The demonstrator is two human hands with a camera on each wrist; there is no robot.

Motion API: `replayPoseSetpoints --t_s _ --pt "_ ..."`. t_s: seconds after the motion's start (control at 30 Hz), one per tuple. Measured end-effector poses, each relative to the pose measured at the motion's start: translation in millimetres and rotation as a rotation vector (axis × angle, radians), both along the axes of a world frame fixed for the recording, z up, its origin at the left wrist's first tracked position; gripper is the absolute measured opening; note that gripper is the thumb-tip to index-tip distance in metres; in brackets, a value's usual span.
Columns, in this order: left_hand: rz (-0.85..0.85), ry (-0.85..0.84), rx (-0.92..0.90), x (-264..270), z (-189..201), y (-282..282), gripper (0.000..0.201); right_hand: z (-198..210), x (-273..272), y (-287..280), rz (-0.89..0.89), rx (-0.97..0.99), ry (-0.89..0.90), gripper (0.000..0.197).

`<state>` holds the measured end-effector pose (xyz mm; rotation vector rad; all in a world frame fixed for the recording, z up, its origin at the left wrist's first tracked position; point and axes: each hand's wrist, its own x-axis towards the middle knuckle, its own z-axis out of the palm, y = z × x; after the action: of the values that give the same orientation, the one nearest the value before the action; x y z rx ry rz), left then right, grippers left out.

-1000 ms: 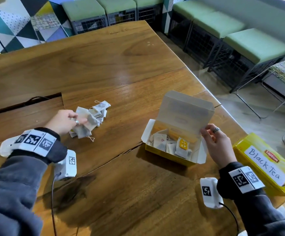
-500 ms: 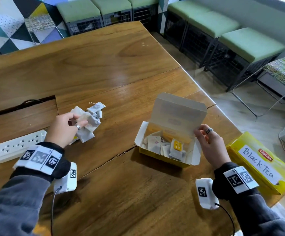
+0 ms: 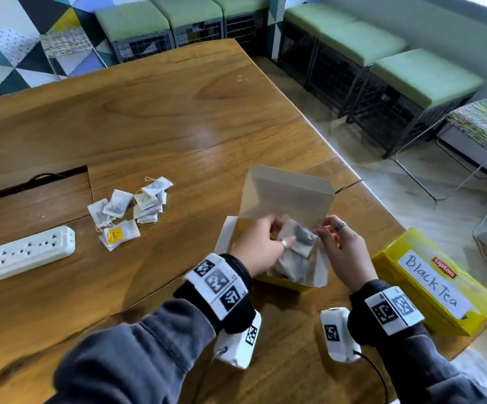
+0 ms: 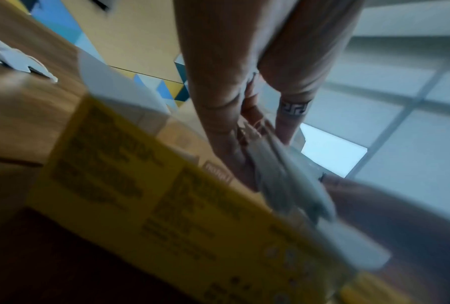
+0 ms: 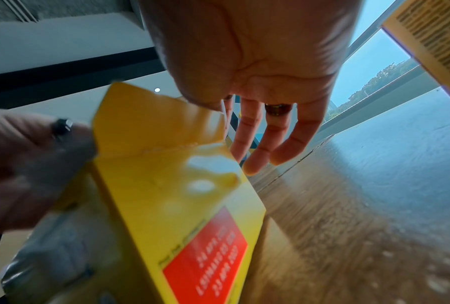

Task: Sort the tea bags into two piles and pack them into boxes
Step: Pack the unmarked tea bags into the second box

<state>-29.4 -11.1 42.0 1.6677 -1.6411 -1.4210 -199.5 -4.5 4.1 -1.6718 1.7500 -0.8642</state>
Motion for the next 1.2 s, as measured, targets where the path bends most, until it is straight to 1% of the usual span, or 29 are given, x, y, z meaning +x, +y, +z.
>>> replayPoseSetpoints --t_s 0.07,0.1,0.17,0.2,0.27,0.3,0.37,0.4,0.43,0.47,0.5,0.53,0.57,0.6,0.67,0.7,0.77,0.8,0.83,0.87,0.93,1.0,1.03,1.07,1.1,1.13,1.17,1.2 --pt "-0.09 -0.176 -0.017 -4.7 -10.8 -0.1 0.022 0.3 0.1 -0.5 0.005 0.003 -0.008 0.007" --pt "-0.103 -0.21 -0.026 -4.0 -13.3 -0.7 0.022 0.1 -0.1 -0.4 0.007 0.009 -0.012 0.008" --pt "-0.09 -0.224 -0.042 -0.9 -17.1 -2.9 0.018 0.6 -0.4 0.2 0.01 0.027 -0.023 0.008" --pt "-0.089 -0.226 -0.042 0.3 -18.1 -3.8 0.025 1.0 -0.6 0.8 0.01 0.034 -0.033 0.008" --pt "-0.114 -0.185 0.001 2.9 -18.8 -4.5 0.035 1.9 -0.3 1.2 0.007 0.045 -0.059 0.008" --pt "-0.107 -0.13 0.053 3.9 -18.2 -5.2 0.035 1.9 -0.4 1.2 0.006 0.047 -0.064 0.008" --pt "-0.031 -0.012 0.138 5.3 -18.3 -7.2 0.026 1.6 -0.4 1.0 0.013 0.044 -0.062 0.008" --pt "0.012 0.01 0.16 4.9 -16.9 -7.4 0.025 1.5 -0.3 1.1 0.018 0.044 -0.065 0.008" --pt "0.03 -0.008 0.17 3.5 -15.9 -7.1 0.033 1.2 0.0 1.1 0.022 0.043 -0.069 0.007" --pt "0.014 -0.067 0.164 0.6 -16.3 -6.9 0.047 1.1 0.4 1.0 0.024 0.04 -0.072 0.007" --pt "-0.029 -0.153 0.15 -3.7 -16.9 -6.1 0.059 0.9 0.8 1.1 0.023 0.037 -0.072 0.007" --pt "-0.076 -0.24 0.116 -8.8 -17.1 -4.4 0.066 0.9 1.2 1.3 0.022 0.034 -0.075 0.007" --pt "-0.107 -0.304 0.072 -13.8 -17.6 -2.6 0.067 0.7 1.5 1.2 0.023 0.034 -0.08 0.007" --pt "-0.119 -0.344 0.03 -18.1 -19.3 -1.4 0.062 0.7 1.6 1.4 0.024 0.037 -0.088 0.007" --pt "-0.104 -0.352 -0.006 -20.7 -21.9 -1.5 0.045 1.1 1.5 1.8 0.026 0.056 -0.096 0.007" --pt "-0.082 -0.308 0.019 -18.9 -23.1 -2.8 0.038 1.3 0.8 1.8 0.027 0.065 -0.094 0.007" --pt "-0.026 -0.162 0.125 -10.5 -23.0 -7.5 0.032 1.9 -1.2 1.4 0.028 0.071 -0.091 0.007" --pt "-0.004 -0.127 0.155 -4.5 -22.0 -10.1 0.03 2.2 -2.1 1.5 0.028 0.075 -0.093 0.007" --pt "0.003 -0.142 0.142 2.5 -20.2 -12.1 0.028 2.4 -2.6 1.5 0.029 0.08 -0.096 0.007" --pt "-0.002 -0.201 0.101 9.2 -17.8 -13.4 0.026 2.5 -3.0 1.5 0.03 0.083 -0.101 0.007" --pt "-0.057 -0.397 -0.034 17.8 -13.7 -12.8 0.025 2.8 -2.3 1.9 0.031 0.088 -0.108 0.007" --pt "-0.143 -0.602 -0.211 18.7 -10.4 -5.8 0.031 3.2 -1.0 2.4 0.03 0.095 -0.101 0.007" --pt "-0.177 -0.666 -0.329 17.3 -9.3 -1.0 0.035 3.4 -0.5 2.7 0.028 0.095 -0.095 0.007" --pt "-0.215 -0.677 -0.456 15.1 -6.8 3.5 0.036 3.5 -0.3 2.9 0.026 0.092 -0.092 0.007" --pt "-0.283 -0.642 -0.549 13.1 -4.5 6.8 0.034 3.5 -0.3 2.9 0.025 0.088 -0.091 0.007" --pt "-0.377 -0.591 -0.586 11.7 -2.7 9.6 0.033 3.6 -0.3 2.8 0.025 0.084 -0.091 0.007" --pt "-0.471 -0.551 -0.554 11.0 -3.4 11.4 0.034 3.9 -0.4 2.6 0.027 0.079 -0.089 0.007" --pt "-0.564 -0.558 -0.471 11.1 -5.7 12.6 0.038 4.1 -0.6 2.6 0.029 0.075 -0.087 0.007"
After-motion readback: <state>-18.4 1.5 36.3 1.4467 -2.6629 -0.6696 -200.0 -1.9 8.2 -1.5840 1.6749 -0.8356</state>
